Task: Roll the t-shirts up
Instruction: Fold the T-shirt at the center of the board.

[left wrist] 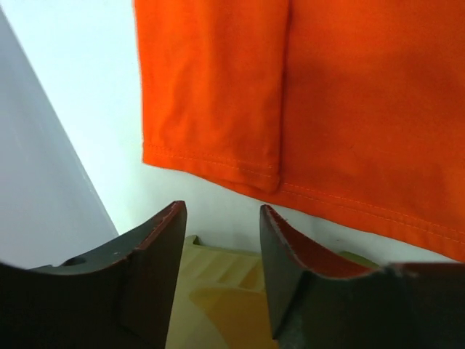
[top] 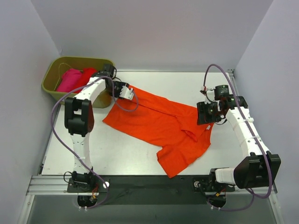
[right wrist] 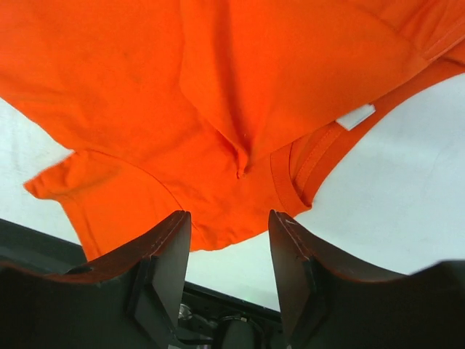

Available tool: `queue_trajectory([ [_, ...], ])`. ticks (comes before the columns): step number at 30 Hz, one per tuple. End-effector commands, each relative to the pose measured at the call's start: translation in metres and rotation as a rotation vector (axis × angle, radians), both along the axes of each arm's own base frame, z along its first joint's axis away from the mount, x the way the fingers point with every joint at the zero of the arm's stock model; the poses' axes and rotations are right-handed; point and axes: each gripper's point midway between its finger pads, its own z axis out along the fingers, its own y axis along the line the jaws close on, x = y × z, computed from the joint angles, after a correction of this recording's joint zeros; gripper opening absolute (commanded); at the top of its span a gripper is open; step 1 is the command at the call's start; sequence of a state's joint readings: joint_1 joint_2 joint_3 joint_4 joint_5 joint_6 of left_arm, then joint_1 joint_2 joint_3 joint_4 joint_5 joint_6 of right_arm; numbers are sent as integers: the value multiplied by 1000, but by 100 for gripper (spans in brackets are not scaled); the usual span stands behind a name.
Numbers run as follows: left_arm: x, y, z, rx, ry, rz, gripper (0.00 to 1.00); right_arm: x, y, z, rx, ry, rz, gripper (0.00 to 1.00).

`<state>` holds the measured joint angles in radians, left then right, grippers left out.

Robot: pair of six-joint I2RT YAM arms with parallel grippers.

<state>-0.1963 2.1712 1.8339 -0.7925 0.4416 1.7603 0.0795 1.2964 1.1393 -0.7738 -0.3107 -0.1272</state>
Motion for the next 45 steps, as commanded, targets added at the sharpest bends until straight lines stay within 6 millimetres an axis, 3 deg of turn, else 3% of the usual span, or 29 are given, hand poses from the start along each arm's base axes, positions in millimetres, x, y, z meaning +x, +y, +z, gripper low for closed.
queue_trajectory([
  [1, 23, -22, 69, -102, -128, 49, 57, 40, -3, 37, 102, -69, -78, 49],
  [7, 57, -77, 83, -275, -140, 251, 58, 93, -59, 16, -29, -69, -211, 49],
  [8, 65, -79, 74, -291, -126, 309, 57, 98, -64, 3, -49, -41, -209, 49],
  [10, 72, -89, 80, -381, -65, 437, 51, 107, -73, -6, -54, -33, -210, 41],
  [12, 69, -98, 63, -418, 28, 548, 44, 114, -79, -19, -49, 2, -204, 31],
  [14, 62, -108, 53, -449, 92, 615, 38, 118, -84, -33, -67, 36, -198, 31],
  [17, 52, -114, 37, -450, 137, 655, 34, 121, -91, -48, -86, 76, -204, 39],
  [20, 53, -112, 24, -467, 150, 738, 31, 125, -98, -61, -99, 106, -215, 41],
  [24, 60, -103, 5, -442, 164, 818, 28, 131, -101, -76, -101, 140, -208, 26],
  [25, 58, -97, -11, -403, 190, 848, 28, 134, -104, -77, -111, 139, -207, 25],
  [27, 62, -95, -10, -399, 197, 874, 26, 137, -108, -87, -126, 161, -199, 21],
  [29, 58, -89, -27, -354, 231, 902, 24, 143, -114, -94, -155, 175, -193, 15],
  [37, 51, -63, -49, -273, 224, 970, 22, 163, -137, -121, -286, 245, -61, 3],
  [43, 49, -49, -54, -246, 219, 1033, 20, 181, -147, -127, -335, 247, -30, 0],
  [45, 45, -49, -54, -243, 229, 1041, 20, 195, -153, -117, -357, 209, -52, 0],
])
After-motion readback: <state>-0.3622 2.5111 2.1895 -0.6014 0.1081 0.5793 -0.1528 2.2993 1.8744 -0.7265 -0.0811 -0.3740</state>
